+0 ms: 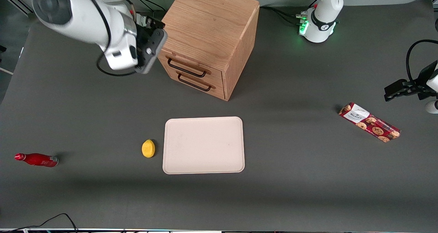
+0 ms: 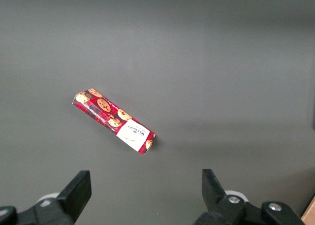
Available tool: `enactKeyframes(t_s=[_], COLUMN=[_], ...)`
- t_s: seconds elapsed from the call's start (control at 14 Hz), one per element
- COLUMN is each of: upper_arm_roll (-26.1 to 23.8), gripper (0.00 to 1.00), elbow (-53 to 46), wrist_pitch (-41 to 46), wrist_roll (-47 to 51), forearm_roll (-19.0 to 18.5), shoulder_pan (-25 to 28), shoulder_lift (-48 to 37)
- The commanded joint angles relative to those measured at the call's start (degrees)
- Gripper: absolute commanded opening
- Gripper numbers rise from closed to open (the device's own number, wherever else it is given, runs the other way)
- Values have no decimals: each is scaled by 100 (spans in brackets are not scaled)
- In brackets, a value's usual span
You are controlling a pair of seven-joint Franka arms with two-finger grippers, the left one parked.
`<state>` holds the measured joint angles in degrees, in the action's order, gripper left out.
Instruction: Open upper drawer
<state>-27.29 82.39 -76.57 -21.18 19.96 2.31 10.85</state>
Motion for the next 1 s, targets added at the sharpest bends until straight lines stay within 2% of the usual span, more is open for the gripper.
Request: enactKeyframes(t_s=[0.0,0.36,0.57,0.93], upper_arm_roll=[13,57,39,-40], gripper=[100,100,100,100], elbow=[-75,294,461,1120], wrist_pitch=[-95,-226,-525,-1246], wrist_roll=[-211,-176,-150,-158], forearm_roll=[210,149,-176,-423], shoulder_pan=[-11,-73,-3,6], shoulder_lift=[181,252,216,164])
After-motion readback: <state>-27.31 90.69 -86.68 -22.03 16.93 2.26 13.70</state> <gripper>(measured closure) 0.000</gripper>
